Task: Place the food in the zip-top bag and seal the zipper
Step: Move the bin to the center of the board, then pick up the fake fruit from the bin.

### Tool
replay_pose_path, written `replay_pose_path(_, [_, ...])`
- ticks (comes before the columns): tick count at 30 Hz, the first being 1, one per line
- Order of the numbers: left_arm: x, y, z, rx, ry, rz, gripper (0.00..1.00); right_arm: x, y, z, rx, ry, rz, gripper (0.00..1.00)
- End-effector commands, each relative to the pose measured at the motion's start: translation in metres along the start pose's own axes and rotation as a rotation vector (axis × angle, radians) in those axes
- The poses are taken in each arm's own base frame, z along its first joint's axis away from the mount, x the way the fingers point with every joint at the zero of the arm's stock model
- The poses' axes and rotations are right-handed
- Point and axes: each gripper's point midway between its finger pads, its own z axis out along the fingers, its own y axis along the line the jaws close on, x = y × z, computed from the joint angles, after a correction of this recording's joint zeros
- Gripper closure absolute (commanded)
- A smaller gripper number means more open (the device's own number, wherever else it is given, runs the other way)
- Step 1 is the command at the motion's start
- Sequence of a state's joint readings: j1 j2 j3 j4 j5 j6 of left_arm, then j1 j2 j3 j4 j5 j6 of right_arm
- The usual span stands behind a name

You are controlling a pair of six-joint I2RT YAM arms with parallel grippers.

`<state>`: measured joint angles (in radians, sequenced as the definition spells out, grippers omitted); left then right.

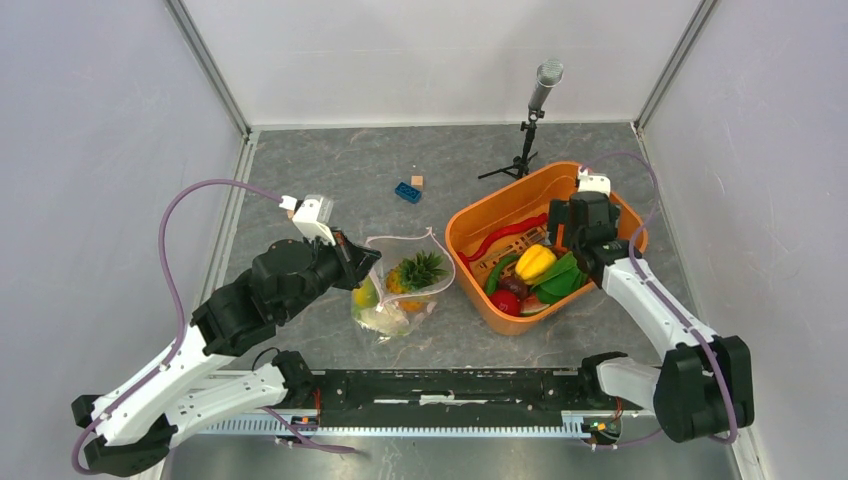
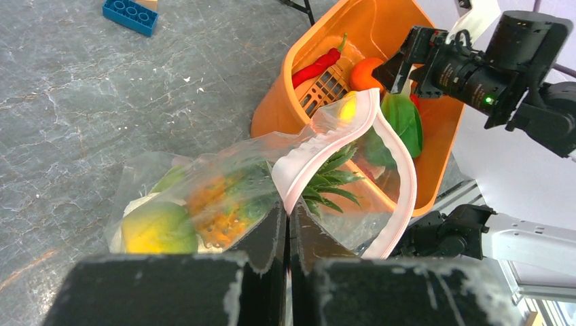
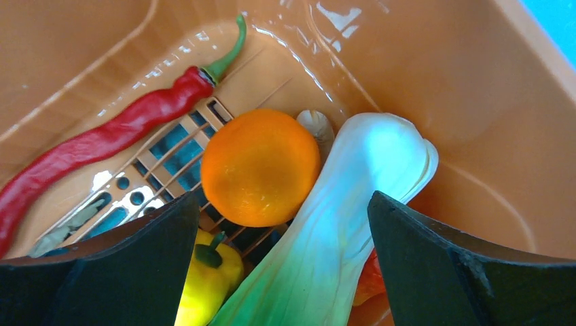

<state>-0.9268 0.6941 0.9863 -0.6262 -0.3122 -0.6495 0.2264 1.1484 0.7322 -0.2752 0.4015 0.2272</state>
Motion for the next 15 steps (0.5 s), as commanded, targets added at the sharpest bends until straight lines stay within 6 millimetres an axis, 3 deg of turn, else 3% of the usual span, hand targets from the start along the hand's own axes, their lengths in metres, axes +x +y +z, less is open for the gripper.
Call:
replay_pose_path(1, [-0.009,-0.007,-0.001,0.022,-0.021,-0.007,0.98,0.008,0.008,0.016,-0.065,0.009,0.014,0.02])
replay_pose_path(8, [-0.008,-0.007,0.0,0.025,-0.018,-0.008,0.98,0.036,0.014,0.031,-0.087,0.077,-0.028,0.08])
replay_pose_path(11, [-0.008,-0.007,0.0,0.024,-0.018,-0.008,0.98,0.038,0.017,0.032,-0.11,0.085,-0.037,0.17])
replay_pose_path(15, [-0.007,-0.007,0.001,0.02,-0.018,-0.01,0.98,0.03,0.02,0.034,-0.127,0.045,-0.042,0.11])
